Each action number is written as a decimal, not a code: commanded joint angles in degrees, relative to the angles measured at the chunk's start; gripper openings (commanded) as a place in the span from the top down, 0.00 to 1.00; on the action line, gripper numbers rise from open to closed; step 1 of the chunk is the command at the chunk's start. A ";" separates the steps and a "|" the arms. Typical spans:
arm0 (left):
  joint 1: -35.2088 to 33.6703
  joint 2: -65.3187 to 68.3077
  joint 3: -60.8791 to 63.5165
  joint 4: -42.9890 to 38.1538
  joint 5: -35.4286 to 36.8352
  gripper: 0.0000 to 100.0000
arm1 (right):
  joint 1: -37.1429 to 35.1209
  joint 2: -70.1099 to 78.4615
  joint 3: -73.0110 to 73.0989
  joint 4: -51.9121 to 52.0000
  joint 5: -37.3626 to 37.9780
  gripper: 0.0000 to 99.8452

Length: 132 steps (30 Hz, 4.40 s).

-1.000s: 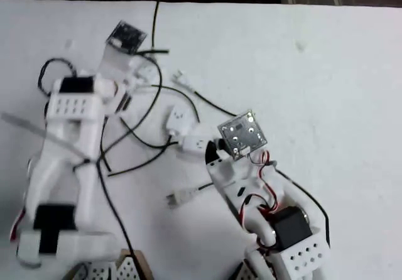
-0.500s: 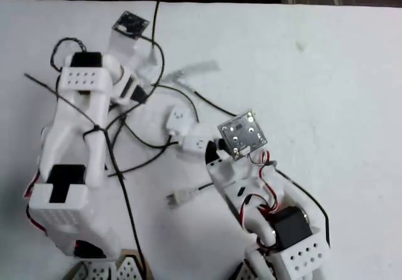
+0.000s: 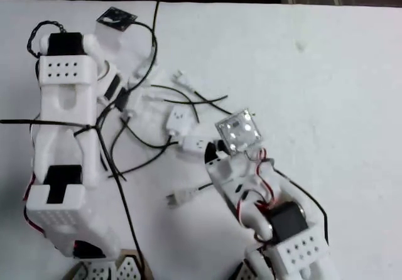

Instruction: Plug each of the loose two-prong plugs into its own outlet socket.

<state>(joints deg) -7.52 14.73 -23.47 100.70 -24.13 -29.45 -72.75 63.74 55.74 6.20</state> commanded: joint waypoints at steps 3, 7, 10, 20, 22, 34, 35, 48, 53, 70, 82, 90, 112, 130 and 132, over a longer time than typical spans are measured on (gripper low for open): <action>1.98 -0.57 2.90 -0.18 -3.34 0.83 | 5.14 11.30 -4.84 -2.86 0.70 0.98; 3.74 -0.57 4.92 -1.85 -3.69 0.84 | 9.54 19.65 -8.97 -2.86 0.70 0.98; 6.46 -0.66 7.47 -2.81 -3.78 0.84 | 12.26 24.57 -11.87 -2.86 0.70 0.98; 12.70 -12.62 36.57 -27.52 -3.69 0.73 | 16.04 30.46 -15.38 -2.95 0.70 0.98; 11.65 -12.97 40.79 -31.12 -3.69 0.66 | 15.96 30.46 -15.38 -2.95 0.70 0.98; 15.43 -12.88 51.16 -40.79 -14.68 0.66 | 15.87 30.90 -15.38 -2.95 0.70 0.98; 15.78 -12.88 51.60 -42.11 -15.30 0.66 | 15.87 30.90 -15.38 -2.95 0.70 0.98; 17.80 -12.79 56.53 -40.97 -18.11 0.85 | 15.87 30.90 -15.30 -2.95 0.70 0.98; 17.80 -12.88 56.62 -35.52 -18.11 0.90 | 15.87 30.90 -15.30 -2.95 0.70 0.98; 17.45 -49.80 56.26 -21.27 -12.31 0.98 | 15.87 30.73 -15.30 -2.95 0.44 0.98; 17.80 -72.66 61.01 -11.78 -9.49 0.98 | 15.87 30.81 -15.30 -2.95 0.44 0.98; 17.36 -65.63 79.38 -28.48 -9.23 0.75 | 15.78 30.90 -15.30 -2.95 0.26 0.98; 17.89 -8.92 56.00 -30.33 -9.58 0.95 | 15.78 30.90 -15.03 -2.95 0.62 0.98; 17.89 -47.52 57.93 -22.15 -4.04 0.98 | 15.78 30.90 -15.21 -2.95 0.62 0.98; 17.89 -53.05 57.93 -20.48 -3.96 0.98 | 15.78 30.90 -15.21 -2.95 0.62 0.98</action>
<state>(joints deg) 9.98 -28.62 35.16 78.20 -28.88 -13.98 -41.98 51.08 53.71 6.20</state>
